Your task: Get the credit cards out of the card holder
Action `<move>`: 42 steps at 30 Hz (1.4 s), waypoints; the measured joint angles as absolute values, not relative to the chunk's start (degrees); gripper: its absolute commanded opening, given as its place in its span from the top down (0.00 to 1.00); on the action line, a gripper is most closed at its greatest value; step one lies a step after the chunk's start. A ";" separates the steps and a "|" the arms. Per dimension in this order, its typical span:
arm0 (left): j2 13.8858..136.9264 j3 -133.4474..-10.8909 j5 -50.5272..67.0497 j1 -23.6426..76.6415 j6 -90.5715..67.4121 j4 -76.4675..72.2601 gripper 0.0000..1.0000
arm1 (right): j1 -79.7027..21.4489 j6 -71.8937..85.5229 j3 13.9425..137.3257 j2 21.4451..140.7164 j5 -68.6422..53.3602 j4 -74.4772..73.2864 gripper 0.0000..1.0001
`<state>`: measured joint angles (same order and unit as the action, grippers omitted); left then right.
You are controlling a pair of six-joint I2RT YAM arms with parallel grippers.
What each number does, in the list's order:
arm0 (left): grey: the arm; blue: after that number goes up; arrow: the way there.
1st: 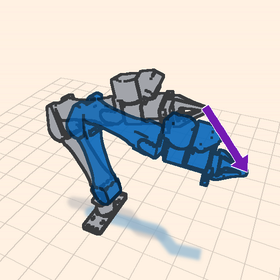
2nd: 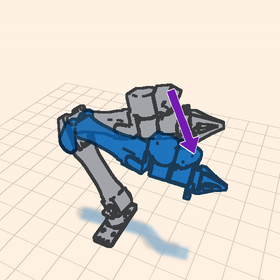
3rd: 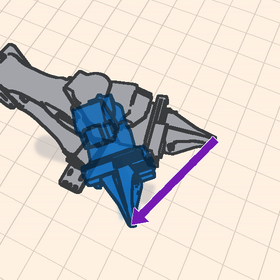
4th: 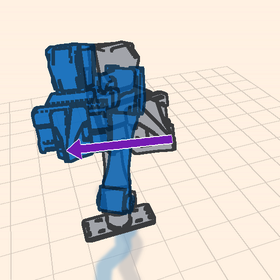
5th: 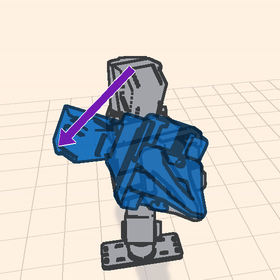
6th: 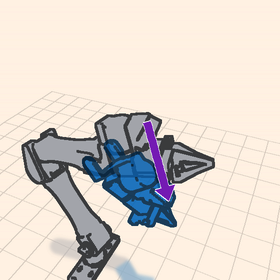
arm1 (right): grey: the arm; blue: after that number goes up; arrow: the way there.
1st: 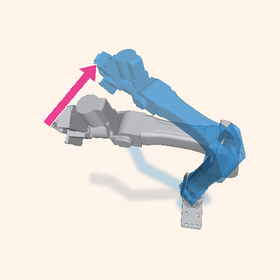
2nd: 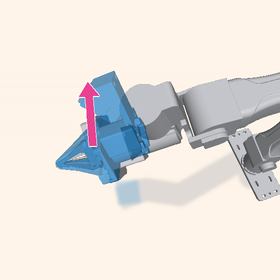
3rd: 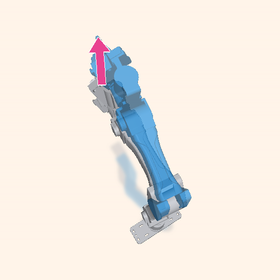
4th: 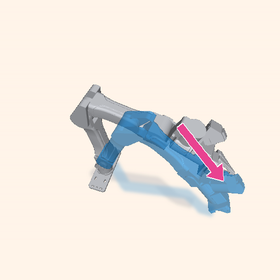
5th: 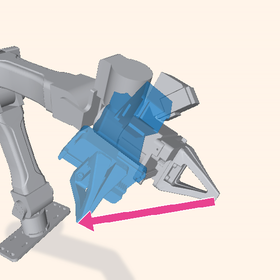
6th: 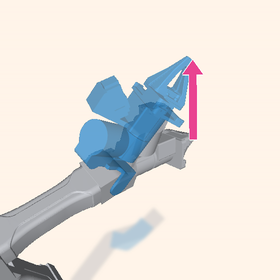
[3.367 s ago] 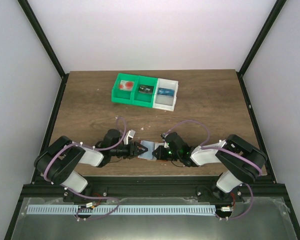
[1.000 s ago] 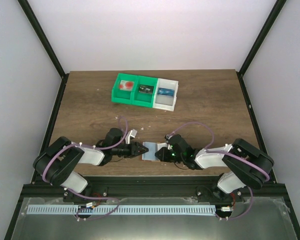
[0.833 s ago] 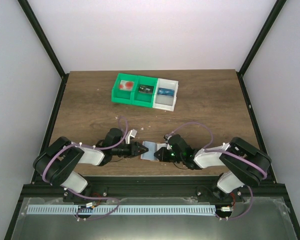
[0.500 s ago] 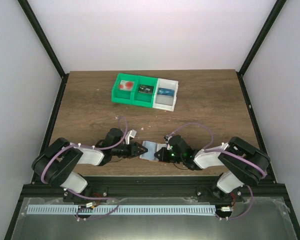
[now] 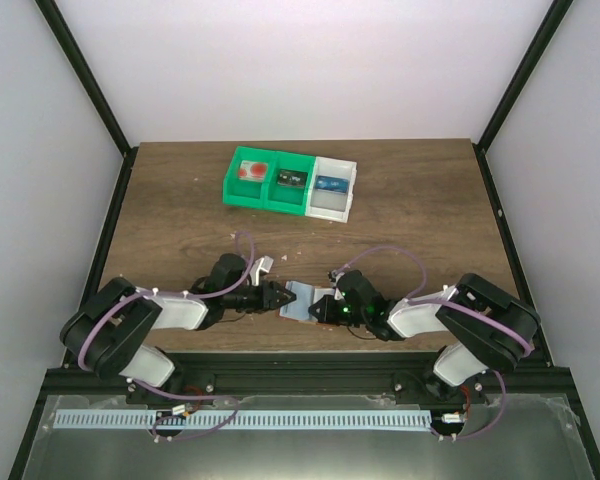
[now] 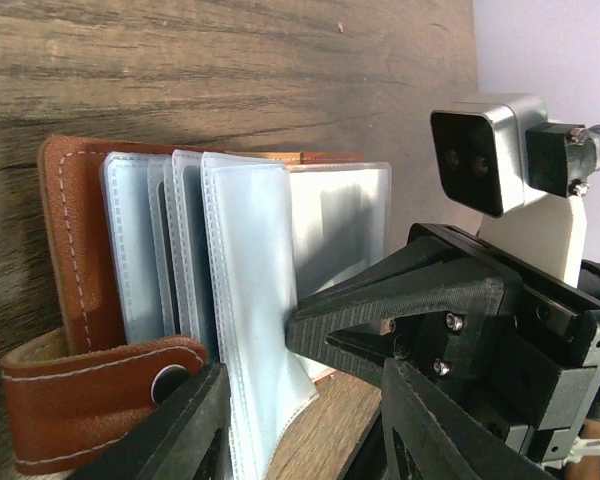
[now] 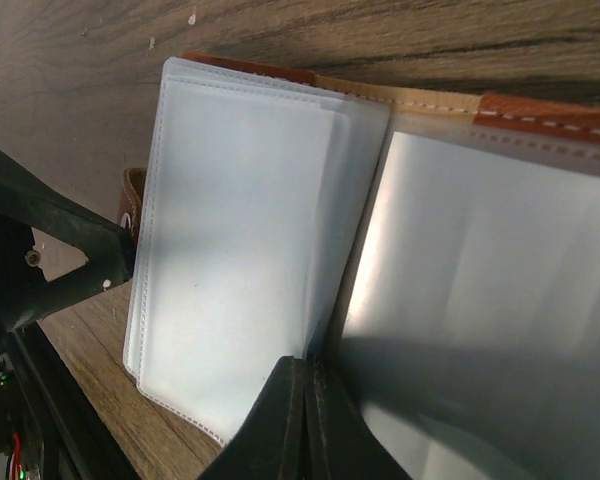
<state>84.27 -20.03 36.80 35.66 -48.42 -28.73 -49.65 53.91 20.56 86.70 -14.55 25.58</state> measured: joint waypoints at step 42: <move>88.01 -18.85 41.25 37.45 -55.72 -40.42 0.57 | -49.65 54.11 20.51 87.05 -15.46 27.05 0.84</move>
